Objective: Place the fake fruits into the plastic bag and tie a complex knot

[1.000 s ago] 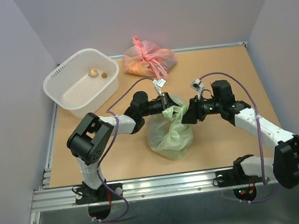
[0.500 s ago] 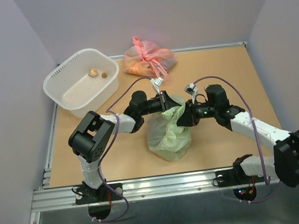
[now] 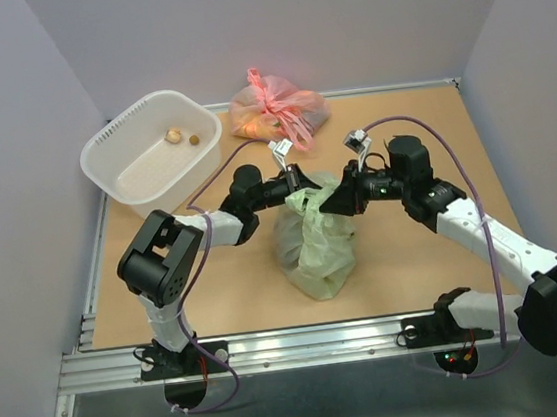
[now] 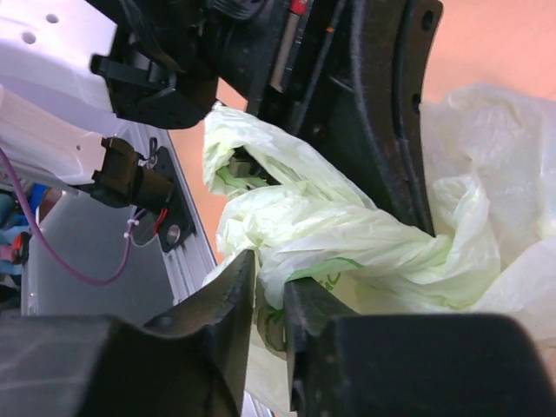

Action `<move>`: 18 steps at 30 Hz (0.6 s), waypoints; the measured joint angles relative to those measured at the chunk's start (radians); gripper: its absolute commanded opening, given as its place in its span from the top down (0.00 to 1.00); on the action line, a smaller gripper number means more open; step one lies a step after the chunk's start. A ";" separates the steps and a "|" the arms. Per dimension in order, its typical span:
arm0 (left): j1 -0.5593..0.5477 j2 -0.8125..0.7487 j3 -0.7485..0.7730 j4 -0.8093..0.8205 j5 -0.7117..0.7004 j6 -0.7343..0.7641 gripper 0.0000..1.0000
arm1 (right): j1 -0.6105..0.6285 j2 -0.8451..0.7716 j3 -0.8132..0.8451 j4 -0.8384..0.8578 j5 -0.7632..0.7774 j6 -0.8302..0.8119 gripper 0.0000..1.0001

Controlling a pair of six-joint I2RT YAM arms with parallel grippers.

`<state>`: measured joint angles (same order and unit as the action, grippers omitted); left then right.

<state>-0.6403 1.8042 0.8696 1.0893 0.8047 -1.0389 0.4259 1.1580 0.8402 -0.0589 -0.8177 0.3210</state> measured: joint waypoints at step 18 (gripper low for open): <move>-0.018 -0.071 -0.074 -0.076 0.120 0.093 1.00 | 0.075 0.122 0.013 -0.017 -0.050 -0.004 0.82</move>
<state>-0.6586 1.7329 0.7952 1.0138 0.9249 -0.9459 0.5011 1.2804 0.8528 -0.0761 -0.8677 0.3172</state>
